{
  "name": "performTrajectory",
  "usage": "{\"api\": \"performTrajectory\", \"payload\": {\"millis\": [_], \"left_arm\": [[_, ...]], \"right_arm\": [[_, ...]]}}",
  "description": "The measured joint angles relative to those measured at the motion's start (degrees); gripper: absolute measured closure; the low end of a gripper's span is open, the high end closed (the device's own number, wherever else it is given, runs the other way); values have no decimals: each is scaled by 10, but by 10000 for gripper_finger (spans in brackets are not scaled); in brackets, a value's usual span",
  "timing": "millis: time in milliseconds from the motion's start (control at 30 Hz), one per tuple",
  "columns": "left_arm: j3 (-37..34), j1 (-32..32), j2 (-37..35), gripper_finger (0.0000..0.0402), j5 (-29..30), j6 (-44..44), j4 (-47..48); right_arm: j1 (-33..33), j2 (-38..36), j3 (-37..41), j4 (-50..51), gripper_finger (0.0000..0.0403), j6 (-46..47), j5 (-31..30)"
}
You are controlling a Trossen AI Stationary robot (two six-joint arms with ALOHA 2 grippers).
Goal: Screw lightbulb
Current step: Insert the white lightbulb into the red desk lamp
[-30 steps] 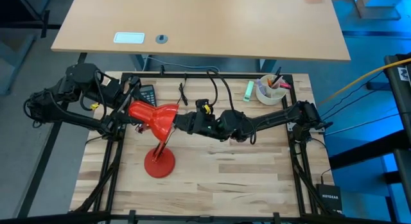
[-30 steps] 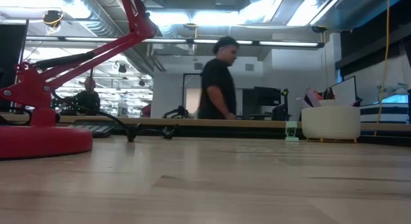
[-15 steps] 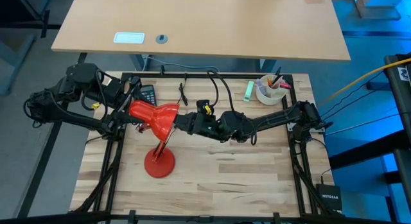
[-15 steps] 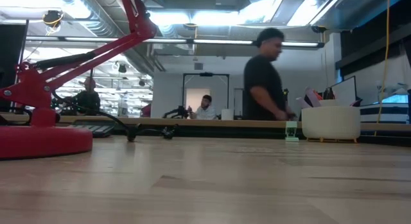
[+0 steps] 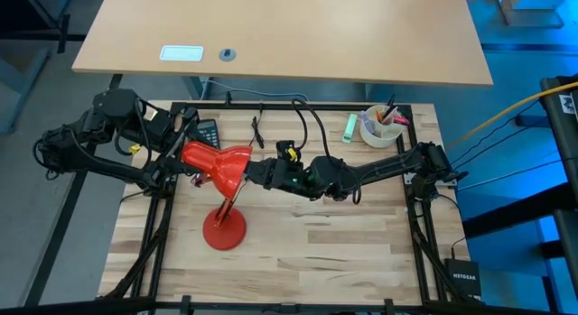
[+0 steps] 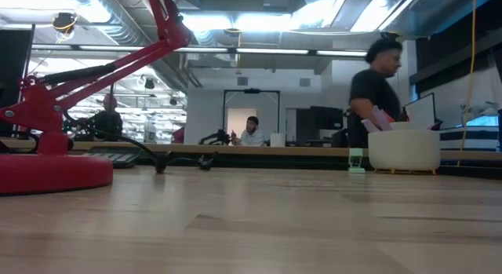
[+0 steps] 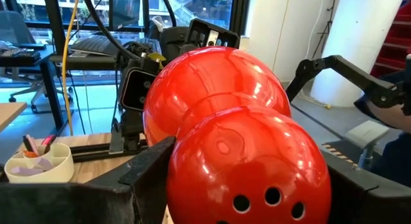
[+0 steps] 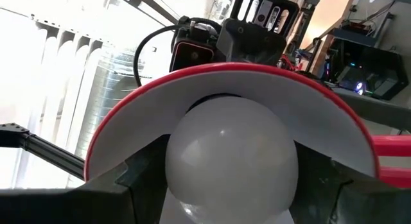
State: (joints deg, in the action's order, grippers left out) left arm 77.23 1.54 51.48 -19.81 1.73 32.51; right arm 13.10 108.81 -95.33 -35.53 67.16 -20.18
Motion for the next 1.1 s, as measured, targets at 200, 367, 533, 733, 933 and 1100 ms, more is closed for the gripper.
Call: {"api": "performTrajectory", "payload": {"millis": [200, 367, 533, 733, 933, 1100], "left_arm": [[0, 0, 0, 135, 0, 10, 0], [0, 0, 0, 135, 0, 21, 0], [0, 0, 0, 135, 1, 24, 0], [0, 0, 1, 135, 0, 26, -2], [0, 0, 1, 135, 0, 26, -2], [0, 0, 1, 135, 0, 26, -1]], "right_arm": [[0, 0, 0, 0, 152, 0, 1], [0, 0, 0, 0, 152, 0, -13], [1, 0, 0, 2, 137, -6, -23], [0, 0, 0, 12, 59, -21, -22], [0, 0, 0, 15, 8, -23, 18], [0, 0, 0, 26, 23, -20, 18]]}}
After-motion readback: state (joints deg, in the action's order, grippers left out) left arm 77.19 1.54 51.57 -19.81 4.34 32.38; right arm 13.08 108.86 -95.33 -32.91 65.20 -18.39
